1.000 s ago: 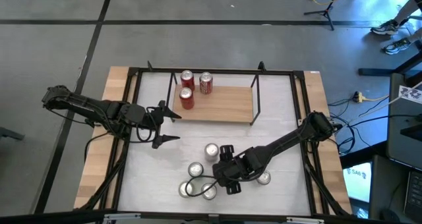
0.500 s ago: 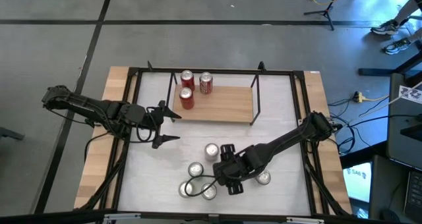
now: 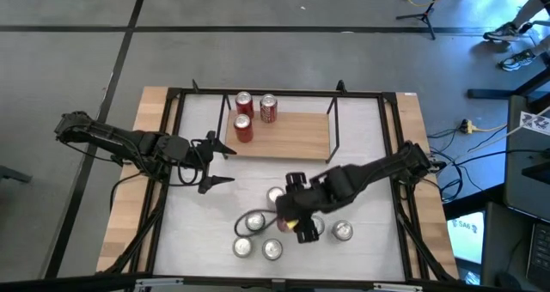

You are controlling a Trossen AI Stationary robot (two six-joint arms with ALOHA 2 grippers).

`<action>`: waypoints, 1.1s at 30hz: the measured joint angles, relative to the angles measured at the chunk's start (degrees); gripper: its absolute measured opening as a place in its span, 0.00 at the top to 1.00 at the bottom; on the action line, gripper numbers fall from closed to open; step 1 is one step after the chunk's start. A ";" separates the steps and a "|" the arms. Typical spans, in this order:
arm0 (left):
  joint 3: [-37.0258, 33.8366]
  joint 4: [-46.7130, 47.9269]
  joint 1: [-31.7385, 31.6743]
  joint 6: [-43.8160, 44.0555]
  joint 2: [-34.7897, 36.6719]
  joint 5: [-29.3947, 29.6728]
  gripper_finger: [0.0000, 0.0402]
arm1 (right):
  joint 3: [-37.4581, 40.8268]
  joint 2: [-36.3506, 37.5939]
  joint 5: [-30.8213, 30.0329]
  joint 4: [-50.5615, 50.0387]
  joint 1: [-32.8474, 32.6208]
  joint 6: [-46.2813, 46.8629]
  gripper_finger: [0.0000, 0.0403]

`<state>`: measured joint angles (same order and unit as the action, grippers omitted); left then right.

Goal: Place canned beverage on shelf
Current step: Put the red white soda can on the shelf aligned with the other white soda can

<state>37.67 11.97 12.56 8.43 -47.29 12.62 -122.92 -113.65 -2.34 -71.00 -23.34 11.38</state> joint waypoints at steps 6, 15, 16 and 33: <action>0.00 0.00 0.00 0.00 -0.01 0.20 0.01 | -5.76 0.00 0.40 -3.05 3.96 -4.50 0.33; 0.00 0.00 0.00 -0.02 0.00 0.20 0.01 | -9.65 0.13 0.49 -7.27 11.67 -12.81 0.32; 0.00 0.00 0.00 -0.02 0.00 0.20 0.01 | -9.65 0.13 0.52 -7.26 12.75 -13.74 0.32; 0.00 0.00 0.00 -0.02 0.00 0.20 0.01 | -7.01 0.11 6.34 -1.13 33.75 -26.93 0.31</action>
<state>37.67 11.97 12.56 8.41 -47.29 12.82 -129.93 -113.54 4.00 -72.13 10.41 -15.55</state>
